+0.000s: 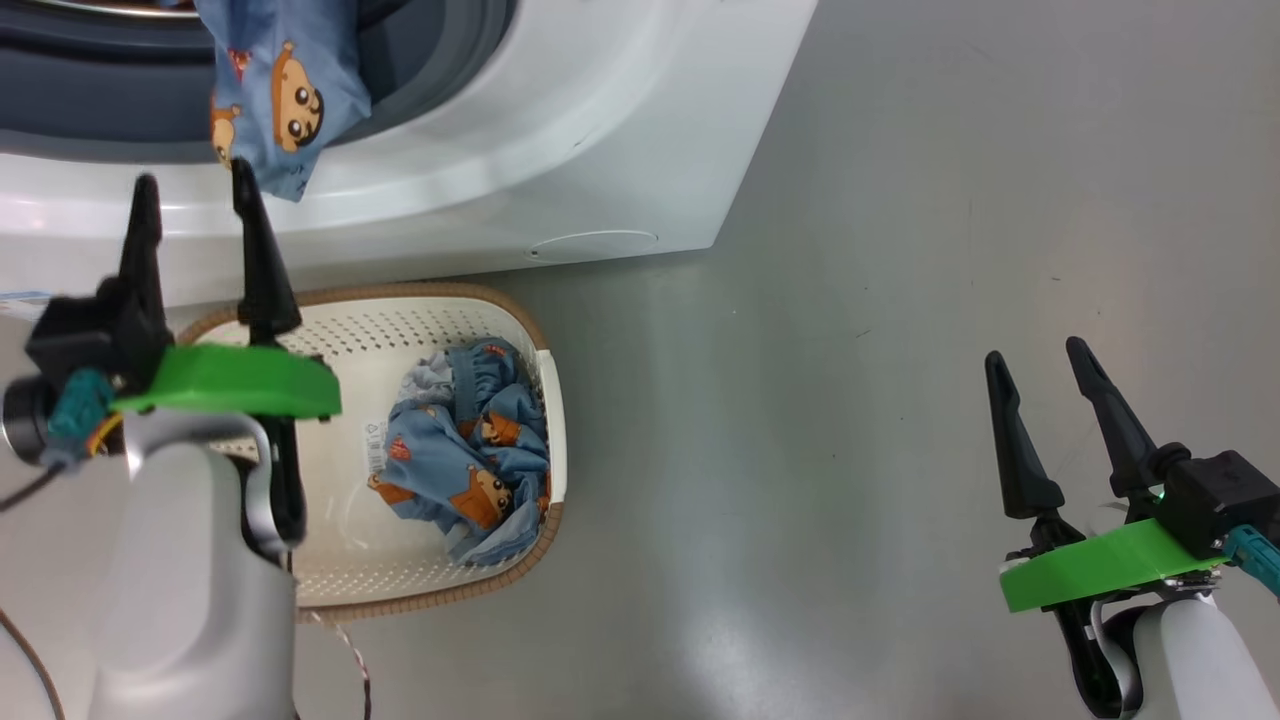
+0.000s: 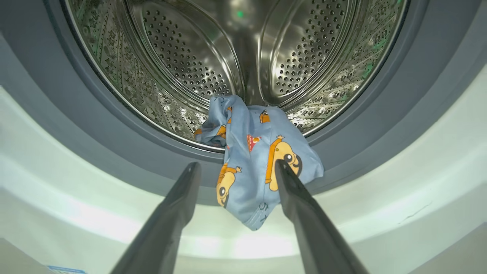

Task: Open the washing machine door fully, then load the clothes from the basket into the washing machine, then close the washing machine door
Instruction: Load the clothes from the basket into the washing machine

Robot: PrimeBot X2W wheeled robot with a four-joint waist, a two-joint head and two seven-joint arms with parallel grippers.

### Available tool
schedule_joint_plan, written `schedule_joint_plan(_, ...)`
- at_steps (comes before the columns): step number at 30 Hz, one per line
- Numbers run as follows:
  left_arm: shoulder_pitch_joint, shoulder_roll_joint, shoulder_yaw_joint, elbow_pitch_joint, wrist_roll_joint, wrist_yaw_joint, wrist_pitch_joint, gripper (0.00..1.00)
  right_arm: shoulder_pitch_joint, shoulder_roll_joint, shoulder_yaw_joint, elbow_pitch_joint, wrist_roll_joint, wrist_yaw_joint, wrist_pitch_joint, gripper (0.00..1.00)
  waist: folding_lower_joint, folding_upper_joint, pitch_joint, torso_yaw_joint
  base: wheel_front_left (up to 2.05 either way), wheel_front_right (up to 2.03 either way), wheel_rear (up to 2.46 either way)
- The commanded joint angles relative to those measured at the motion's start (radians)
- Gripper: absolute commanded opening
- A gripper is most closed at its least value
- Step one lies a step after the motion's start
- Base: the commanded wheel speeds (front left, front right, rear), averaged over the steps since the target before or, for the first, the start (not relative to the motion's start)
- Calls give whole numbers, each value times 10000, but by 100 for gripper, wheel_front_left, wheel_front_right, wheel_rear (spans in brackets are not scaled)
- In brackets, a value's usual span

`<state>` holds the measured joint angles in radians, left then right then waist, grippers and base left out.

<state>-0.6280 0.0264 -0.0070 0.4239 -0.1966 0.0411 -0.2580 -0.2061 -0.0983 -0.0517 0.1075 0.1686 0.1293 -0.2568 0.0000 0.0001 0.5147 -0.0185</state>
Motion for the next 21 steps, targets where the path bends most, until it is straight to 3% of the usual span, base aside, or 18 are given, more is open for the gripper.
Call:
schedule_joint_plan(1, 390, 246, 192, -432, -132, 154, -38, 100, 51, -42, 138, -242, -114, 14, -49, 100, 0, -1, -2, -4, 0, 0, 0)
schedule_joint_plan(12, 2753, 240, -365, -2291, -907, 669, 100, 100, 211, -6, -137, -324, -137, 14, -49, 100, 0, -1, -165, -16, 0, 0, 0)
schedule_joint_plan(21, 3722, 250, -741, -3414, -1002, 864, 481, 100, 300, -51, -193, -324, -172, 14, -49, 100, 0, -1, -190, 193, 0, 0, 0)
